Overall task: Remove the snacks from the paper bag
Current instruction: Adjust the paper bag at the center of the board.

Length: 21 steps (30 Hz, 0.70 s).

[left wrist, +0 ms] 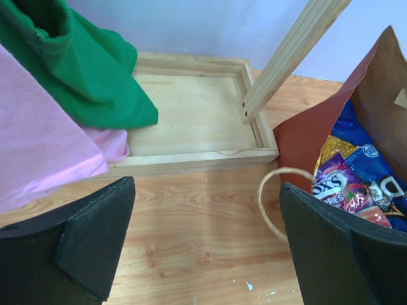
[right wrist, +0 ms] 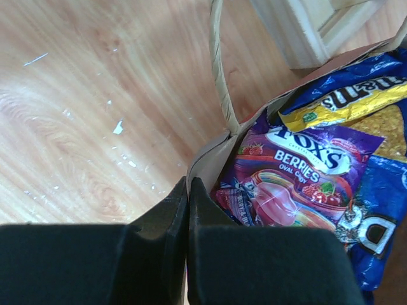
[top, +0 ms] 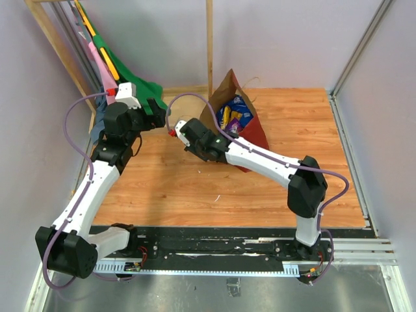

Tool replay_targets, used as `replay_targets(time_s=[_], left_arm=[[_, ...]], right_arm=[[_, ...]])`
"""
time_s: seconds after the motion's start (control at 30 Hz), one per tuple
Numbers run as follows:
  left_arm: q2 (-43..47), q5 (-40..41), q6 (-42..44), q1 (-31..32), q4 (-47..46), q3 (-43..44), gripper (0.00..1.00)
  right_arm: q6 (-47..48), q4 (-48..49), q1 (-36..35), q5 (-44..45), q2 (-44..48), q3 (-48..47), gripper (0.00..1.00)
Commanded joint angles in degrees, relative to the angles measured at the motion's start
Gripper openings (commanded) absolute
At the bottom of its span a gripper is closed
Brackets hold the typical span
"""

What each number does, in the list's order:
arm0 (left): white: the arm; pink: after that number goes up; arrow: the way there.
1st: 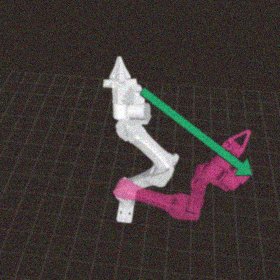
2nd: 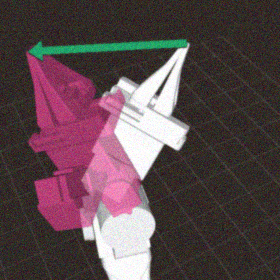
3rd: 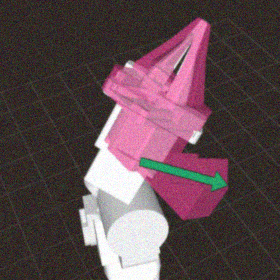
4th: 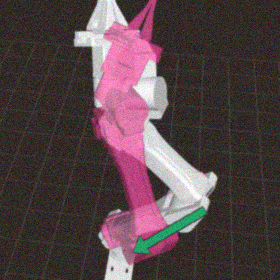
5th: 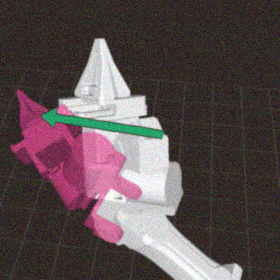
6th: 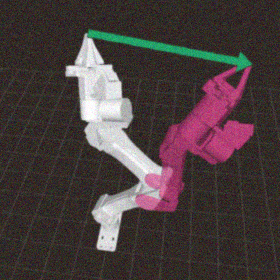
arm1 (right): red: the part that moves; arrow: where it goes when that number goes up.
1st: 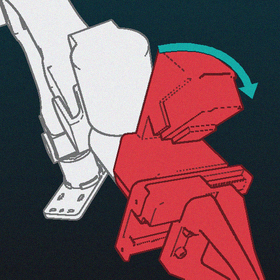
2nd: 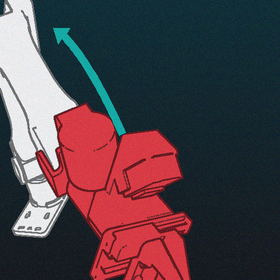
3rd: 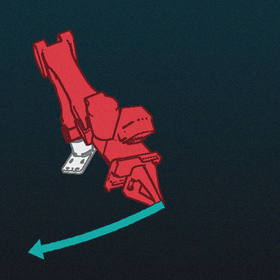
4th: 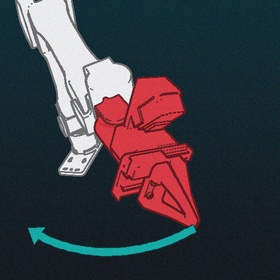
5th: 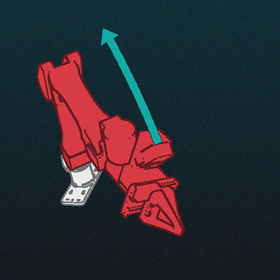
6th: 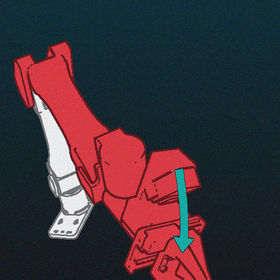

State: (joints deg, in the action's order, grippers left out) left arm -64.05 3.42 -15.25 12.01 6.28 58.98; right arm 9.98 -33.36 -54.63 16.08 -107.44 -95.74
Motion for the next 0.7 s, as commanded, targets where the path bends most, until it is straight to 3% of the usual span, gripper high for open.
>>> replay_targets(time_s=[0.0, 0.23, 0.43, 0.5, 0.67], left_arm=[[1.07, 1.78, 0.26, -0.47, 0.08, 1.00, 1.00], [0.80, 4.07, 0.87, -0.58, 1.18, 1.07, 1.00], [0.40, 4.65, 0.85, -0.58, 1.27, 1.22, 1.00], [0.37, 4.96, 0.98, -0.58, 1.52, 1.34, 1.00], [0.28, 5.28, 0.94, -0.67, 1.68, 1.31, 1.00]], right_arm=[[-4.33, -3.13, -5.24, -1.66, -1.08, 1.26, 0.02], [-8.57, 1.89, -12.84, -1.64, -1.11, 6.38, 0.10], [-10.51, 4.04, -14.63, -4.92, -2.44, 5.81, 0.25], [-10.44, 4.10, -15.24, -5.50, -3.30, 4.91, 0.38], [-8.72, 4.98, -16.89, -7.74, -2.22, 4.51, 0.97]])
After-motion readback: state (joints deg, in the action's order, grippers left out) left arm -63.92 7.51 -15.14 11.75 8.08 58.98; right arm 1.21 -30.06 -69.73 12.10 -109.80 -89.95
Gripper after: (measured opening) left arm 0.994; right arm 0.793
